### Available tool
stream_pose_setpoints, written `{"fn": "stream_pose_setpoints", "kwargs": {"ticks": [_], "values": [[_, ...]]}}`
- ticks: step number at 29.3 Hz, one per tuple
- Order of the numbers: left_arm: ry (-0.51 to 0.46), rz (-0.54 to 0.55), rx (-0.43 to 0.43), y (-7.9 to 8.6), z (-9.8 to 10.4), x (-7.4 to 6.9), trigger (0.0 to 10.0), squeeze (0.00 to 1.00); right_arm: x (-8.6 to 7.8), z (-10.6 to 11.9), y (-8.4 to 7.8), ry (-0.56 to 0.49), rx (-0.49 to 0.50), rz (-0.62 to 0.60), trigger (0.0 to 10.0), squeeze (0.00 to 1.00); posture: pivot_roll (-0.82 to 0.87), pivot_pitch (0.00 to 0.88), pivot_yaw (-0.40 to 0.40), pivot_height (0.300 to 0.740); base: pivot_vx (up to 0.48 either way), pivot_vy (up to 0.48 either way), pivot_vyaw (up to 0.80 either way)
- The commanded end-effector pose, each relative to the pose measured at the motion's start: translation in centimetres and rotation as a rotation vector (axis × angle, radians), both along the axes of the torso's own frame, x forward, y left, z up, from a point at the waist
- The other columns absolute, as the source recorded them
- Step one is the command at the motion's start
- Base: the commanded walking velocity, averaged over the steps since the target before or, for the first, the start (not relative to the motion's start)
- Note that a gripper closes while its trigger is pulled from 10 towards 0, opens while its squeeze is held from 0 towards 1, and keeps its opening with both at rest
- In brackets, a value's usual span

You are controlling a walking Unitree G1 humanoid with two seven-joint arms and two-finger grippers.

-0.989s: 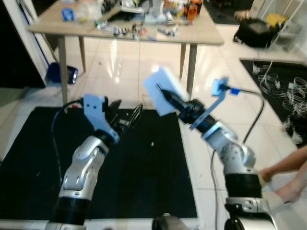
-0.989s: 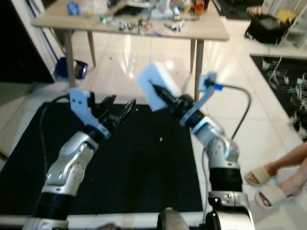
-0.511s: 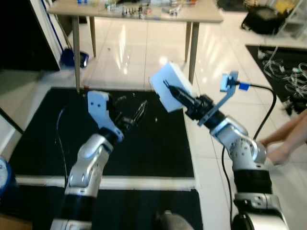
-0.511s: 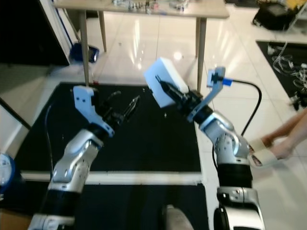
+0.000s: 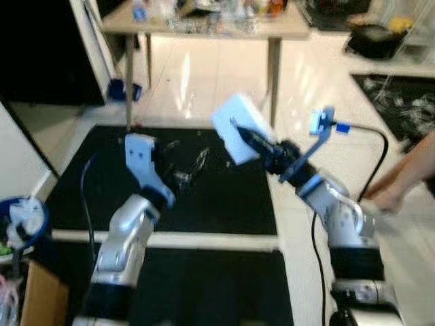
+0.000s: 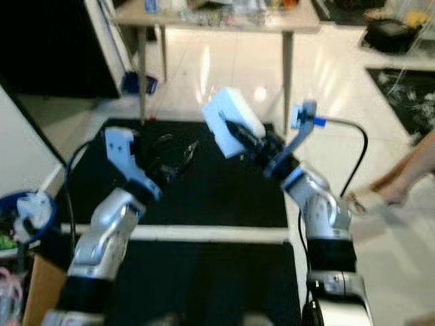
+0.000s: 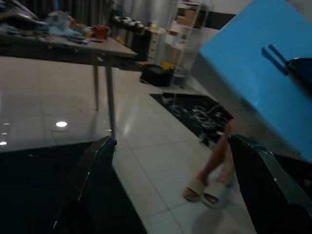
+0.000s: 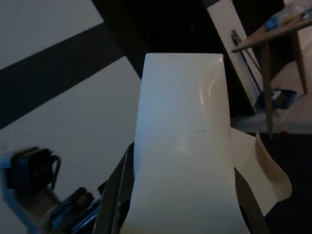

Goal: Picking trash to rubbish bin

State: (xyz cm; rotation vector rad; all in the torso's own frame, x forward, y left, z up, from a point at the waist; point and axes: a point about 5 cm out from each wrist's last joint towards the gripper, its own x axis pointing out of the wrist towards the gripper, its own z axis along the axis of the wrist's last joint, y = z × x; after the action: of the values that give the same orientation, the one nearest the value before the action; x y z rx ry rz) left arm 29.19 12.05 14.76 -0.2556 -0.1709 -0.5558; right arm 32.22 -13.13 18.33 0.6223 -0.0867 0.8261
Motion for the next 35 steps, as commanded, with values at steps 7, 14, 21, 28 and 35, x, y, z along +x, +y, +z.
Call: {"fn": "stream_pose_setpoints", "kwargs": {"ticks": [7,14,21,28,35], "values": [[-0.010,-0.007,0.003,0.05,0.10,0.03,10.0,0.00,0.00,0.27,0.17,-0.008,-0.006,0.004,10.0,0.00,-0.07,0.000,-0.025,0.740,0.000,0.000,0.00],[-0.006,-0.018,0.016,0.11,-0.21,0.00,10.0,0.00,-0.02,0.28,0.16,-0.008,-0.008,0.004,10.0,0.00,-0.07,0.000,-0.026,0.740,0.343,0.000,0.00],[-0.017,-0.008,0.001,0.20,-0.04,-0.10,10.0,0.00,-0.02,0.26,0.19,-0.009,-0.009,0.003,10.0,0.00,-0.06,0.000,-0.029,0.740,0.137,0.000,0.00],[0.000,-0.012,-0.002,0.16,-0.26,-0.01,10.0,0.00,0.04,0.05,0.27,0.004,-0.027,0.005,10.0,0.00,-0.06,0.000,-0.030,0.740,0.000,0.000,-0.06],[0.003,-0.015,-0.006,0.15,-0.33,0.04,10.0,0.00,0.22,-0.29,0.22,0.018,-0.064,-0.005,10.0,0.00,-0.06,0.000,-0.030,0.740,0.000,0.000,-0.73]]}}
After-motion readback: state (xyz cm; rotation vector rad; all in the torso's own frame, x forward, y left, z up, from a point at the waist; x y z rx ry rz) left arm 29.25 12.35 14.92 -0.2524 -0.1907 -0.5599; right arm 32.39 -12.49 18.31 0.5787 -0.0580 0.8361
